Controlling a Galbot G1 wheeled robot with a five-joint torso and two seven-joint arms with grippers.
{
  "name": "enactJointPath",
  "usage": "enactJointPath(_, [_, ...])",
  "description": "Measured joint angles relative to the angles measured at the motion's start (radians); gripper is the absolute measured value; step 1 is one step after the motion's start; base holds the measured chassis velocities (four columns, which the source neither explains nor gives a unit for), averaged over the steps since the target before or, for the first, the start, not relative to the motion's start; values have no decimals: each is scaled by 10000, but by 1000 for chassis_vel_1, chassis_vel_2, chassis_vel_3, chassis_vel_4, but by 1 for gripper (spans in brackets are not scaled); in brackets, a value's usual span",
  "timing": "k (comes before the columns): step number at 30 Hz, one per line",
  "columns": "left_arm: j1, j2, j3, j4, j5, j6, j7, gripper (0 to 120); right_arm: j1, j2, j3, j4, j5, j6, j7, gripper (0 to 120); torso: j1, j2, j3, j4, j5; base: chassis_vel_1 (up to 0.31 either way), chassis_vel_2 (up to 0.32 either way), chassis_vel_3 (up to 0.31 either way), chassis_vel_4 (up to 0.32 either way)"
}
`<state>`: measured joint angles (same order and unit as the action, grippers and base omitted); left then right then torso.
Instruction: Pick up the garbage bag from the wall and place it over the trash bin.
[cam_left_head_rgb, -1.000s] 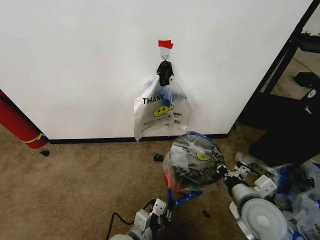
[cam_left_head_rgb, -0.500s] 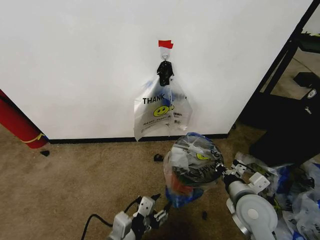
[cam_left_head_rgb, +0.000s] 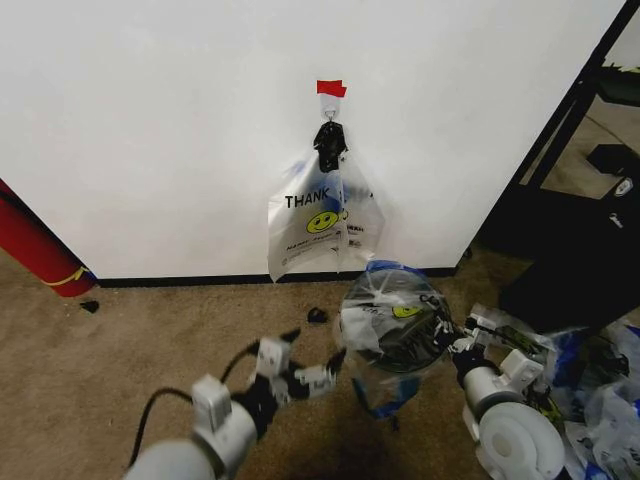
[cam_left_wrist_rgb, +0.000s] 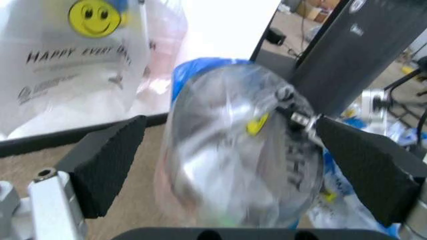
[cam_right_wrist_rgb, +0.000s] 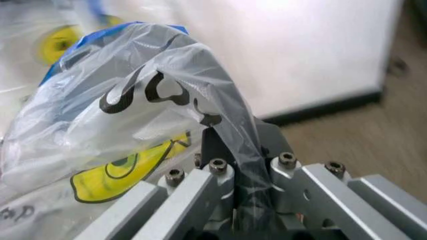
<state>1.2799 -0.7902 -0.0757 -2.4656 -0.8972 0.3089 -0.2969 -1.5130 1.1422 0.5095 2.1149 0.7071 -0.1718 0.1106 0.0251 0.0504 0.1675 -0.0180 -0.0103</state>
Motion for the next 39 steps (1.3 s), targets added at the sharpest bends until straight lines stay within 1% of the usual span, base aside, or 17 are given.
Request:
enactJointPath(2, [-518, -1, 58, 6, -606, 146, -122, 100, -124, -322, 154, -127, -286, 393, -931, 1, 0, 0, 0, 0, 1, 0, 0, 0, 0])
enactJointPath(3, [-518, -1, 58, 6, -606, 146, -122, 100, -124, -322, 154, -127, -286, 393, -931, 1, 0, 0, 0, 0, 1, 0, 0, 0, 0])
enactJointPath(6, [-1403, -76, 202, 208, -1638, 415, -292, 100, -184, -673, 320, -406, -883, 1209, -2140, 1, 0, 0, 0, 1, 1, 0, 0, 0, 0])
enactJointPath(10, [-2464, -299, 268, 779, -3193, 712, -526, 100, -182, -799, 447, -778, -1295, 2296, -3568, 1, 0, 0, 0, -1, 1, 0, 0, 0, 0])
enactJointPath(11, [-2464, -299, 268, 779, -3193, 712, -526, 100, -182, -799, 447, -778, -1295, 2296, -3568, 1, 0, 0, 0, -1, 1, 0, 0, 0, 0])
enactJointPath(14, [-2846, -374, 235, 1326, -4196, 958, -570, 100, -192, -810, 508, -883, -1317, 2650, -4245, 1, 0, 0, 0, -2, 0, 0, 0, 0, 0])
enactJointPath(16, [-2891, -400, 183, 1594, -4589, 1014, -537, 100, -184, -833, 508, -916, -1369, 2689, -4440, 1, 0, 0, 0, 2, 0, 0, 0, 0, 0])
enactJointPath(20, [-2922, -465, 126, 1880, -4848, 1013, -411, 100, -201, -844, 515, -903, -1488, 2707, -4528, 1, 0, 0, 1, 1, -1, 0, 0, 0, 0])
enactJointPath(22, [-2917, -493, 113, 1982, -4882, 969, -377, 98, -246, -839, 512, -785, -1498, 2701, -4528, 1, 0, 0, 0, -2, -1, 0, 0, 0, 0])
enactJointPath(25, [-2838, -467, 112, 2047, -4924, 744, -368, 90, -305, -816, 495, -637, -1515, 2673, -4521, 1, 0, 0, 0, 1, -2, 0, 0, 0, 0])
enactJointPath(27, [-2817, -449, 112, 2047, -4952, 711, -366, 86, -314, -811, 495, -629, -1534, 2670, -4518, 1, 0, 0, 0, 1, -2, 0, 0, 0, 0])
enactJointPath(32, [-2795, -404, 117, 2047, -5003, 495, -393, 65, -373, -726, 442, -476, -1595, 2642, -4451, 1, 0, 0, 0, 0, -1, 0, 0, 0, 0])
enactJointPath(34, [-2795, -404, 117, 2047, -5003, 491, -395, 65, -373, -724, 439, -474, -1595, 2641, -4449, 1, 0, 0, 0, 0, -1, 0, 0, 0, 0])
enactJointPath(35, [-2797, -403, 122, 2044, -5007, 455, -407, 56, -358, -709, 401, -455, -1586, 2624, -4399, 1, 0, 0, 0, 0, -1, 0, 0, 0, 0])
enactJointPath(36, [-2793, -400, 128, 2037, -5007, 445, -408, 54, -351, -706, 392, -455, -1582, 2617, -4380, 1, 0, 0, -1, -1, -1, 0, 0, 0, 0])
enactJointPath(38, [-2762, -384, 149, 2002, -5007, 421, -409, 43, -322, -703, 373, -463, -1576, 2598, -4317, 1, 0, 0, -1, 0, -1, 0, 0, 0, 0])
enactJointPath(39, [-2756, -384, 157, 1991, -5001, 415, -409, 41, -314, -704, 373, -473, -1576, 2596, -4306, 1, 0, 0, -1, 0, -1, 0, 0, 0, 0])
